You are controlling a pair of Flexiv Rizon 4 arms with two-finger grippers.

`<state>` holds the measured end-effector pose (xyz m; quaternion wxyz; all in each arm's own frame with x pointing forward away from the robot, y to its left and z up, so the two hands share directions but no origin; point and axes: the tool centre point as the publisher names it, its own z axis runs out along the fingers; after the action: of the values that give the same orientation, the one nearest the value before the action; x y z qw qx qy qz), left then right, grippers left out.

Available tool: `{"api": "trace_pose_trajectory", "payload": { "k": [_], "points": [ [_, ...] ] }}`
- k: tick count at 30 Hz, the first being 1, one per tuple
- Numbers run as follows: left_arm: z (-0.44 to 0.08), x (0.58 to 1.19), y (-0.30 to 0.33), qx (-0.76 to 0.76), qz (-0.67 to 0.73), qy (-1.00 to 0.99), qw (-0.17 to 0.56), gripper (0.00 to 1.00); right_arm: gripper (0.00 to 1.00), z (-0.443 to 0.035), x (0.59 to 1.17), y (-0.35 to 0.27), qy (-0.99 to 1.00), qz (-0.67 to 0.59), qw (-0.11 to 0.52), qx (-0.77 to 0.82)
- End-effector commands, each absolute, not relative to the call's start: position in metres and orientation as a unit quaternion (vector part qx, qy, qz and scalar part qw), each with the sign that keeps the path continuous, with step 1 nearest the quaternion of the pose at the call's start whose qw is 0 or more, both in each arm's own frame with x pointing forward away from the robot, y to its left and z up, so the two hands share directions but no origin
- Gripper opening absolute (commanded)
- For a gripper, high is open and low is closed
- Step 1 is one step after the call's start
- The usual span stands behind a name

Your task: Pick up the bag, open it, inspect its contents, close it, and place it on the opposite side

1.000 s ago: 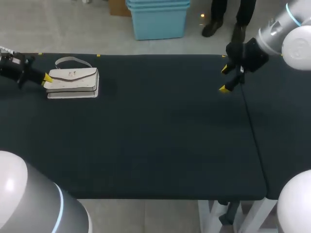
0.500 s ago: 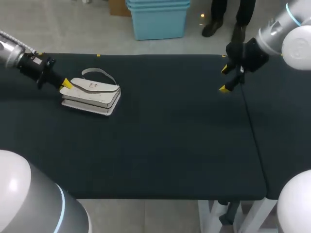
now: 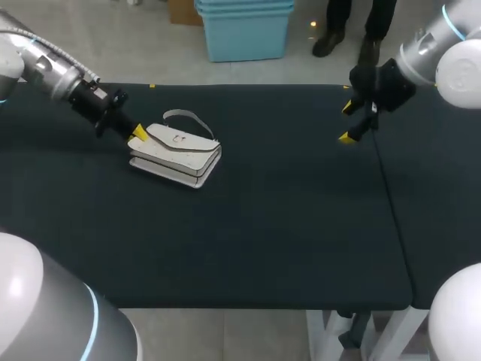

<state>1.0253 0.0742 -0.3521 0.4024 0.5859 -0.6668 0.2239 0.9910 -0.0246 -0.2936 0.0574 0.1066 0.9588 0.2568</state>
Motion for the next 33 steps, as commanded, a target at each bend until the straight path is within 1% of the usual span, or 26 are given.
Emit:
{"api": "trace_pose_trajectory", "payload": {
  "k": [1,9,16,30,32,33],
  "points": [
    [-0.355,1.002,0.031,0.621,0.259,-0.660,0.334,0.00,1.00,-0.293,0.991,-0.024,0.959,0.256,0.057,0.107],
    [-0.349,0.980,-0.019,0.661,0.297,-0.637,0.263,0.00,1.00,-0.293,0.991,-0.024,0.959,0.256,0.057,0.107],
    [-0.350,0.975,-0.024,0.693,0.335,-0.598,0.224,0.00,1.00,-0.293,0.991,-0.024,0.959,0.256,0.057,0.107],
    [-0.349,0.974,-0.024,0.692,0.337,-0.598,0.222,0.00,1.00,-0.293,0.991,-0.024,0.959,0.256,0.057,0.107],
    [-0.350,0.972,-0.029,0.706,0.339,-0.591,0.193,0.00,1.00,-0.293,0.991,-0.024,0.959,0.256,0.057,0.107],
    [-0.352,0.971,-0.033,0.711,0.338,-0.585,0.195,0.00,1.00,-0.293,0.991,-0.024,0.959,0.256,0.057,0.107]
  ]
}}
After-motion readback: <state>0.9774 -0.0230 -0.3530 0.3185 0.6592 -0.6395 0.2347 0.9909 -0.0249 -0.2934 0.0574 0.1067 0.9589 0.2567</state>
